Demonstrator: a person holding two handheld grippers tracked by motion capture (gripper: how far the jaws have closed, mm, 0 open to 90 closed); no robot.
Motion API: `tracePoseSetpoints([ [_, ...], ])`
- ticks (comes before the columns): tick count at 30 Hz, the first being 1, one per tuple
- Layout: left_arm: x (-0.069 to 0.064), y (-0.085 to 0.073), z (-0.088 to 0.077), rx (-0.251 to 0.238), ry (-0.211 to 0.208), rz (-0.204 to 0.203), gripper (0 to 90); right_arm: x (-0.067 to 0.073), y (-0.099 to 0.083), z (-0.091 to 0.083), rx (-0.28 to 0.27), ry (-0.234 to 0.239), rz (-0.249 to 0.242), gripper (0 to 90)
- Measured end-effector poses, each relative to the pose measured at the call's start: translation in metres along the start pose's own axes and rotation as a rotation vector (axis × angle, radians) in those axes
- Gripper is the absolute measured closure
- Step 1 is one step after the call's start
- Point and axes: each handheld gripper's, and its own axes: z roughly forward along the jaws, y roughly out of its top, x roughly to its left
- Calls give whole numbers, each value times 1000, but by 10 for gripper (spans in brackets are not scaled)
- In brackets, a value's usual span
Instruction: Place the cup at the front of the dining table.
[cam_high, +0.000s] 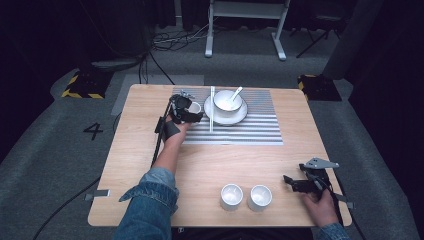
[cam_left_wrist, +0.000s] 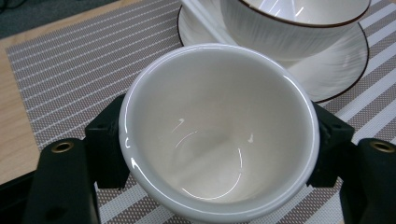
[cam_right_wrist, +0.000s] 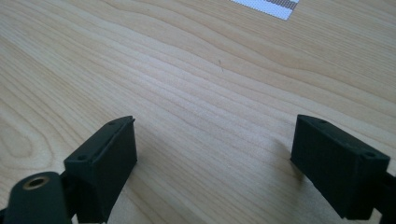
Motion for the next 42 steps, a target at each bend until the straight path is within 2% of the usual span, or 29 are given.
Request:
tracePoseSetpoints([
  [4, 1, -5, 11, 24, -7, -7, 264, 0, 0, 0, 0, 0, 0, 144],
  [8, -5, -6, 17, 46, -18, 11, 264, 0, 0, 0, 0, 0, 0, 143],
  [13, -8, -7, 21, 49, -26, 19, 264, 0, 0, 0, 0, 0, 0, 143],
  [19, -8, -9, 23, 73, -9, 30, 263, 0, 0, 0, 0, 0, 0, 143],
  [23, -11, -8, 23, 81, 8, 51, 263, 0, 0, 0, 1, 0, 0, 144],
  [27, -14, -8, 23, 106, 26, 54, 259, 0, 0, 0, 0, 0, -1, 143],
  [30, -13, -8, 22, 105, 27, 49, 252, 0, 0, 0, 0, 0, 0, 143],
  [36, -10, -6, 18, 78, 3, 2, 203, 0, 0, 0, 0, 0, -1, 143],
  [39, -12, -5, 14, 86, 17, 4, 182, 0, 0, 0, 0, 1, -1, 143],
  [42, -15, -3, 7, 63, 14, 15, 169, 0, 0, 0, 1, 0, 0, 143],
])
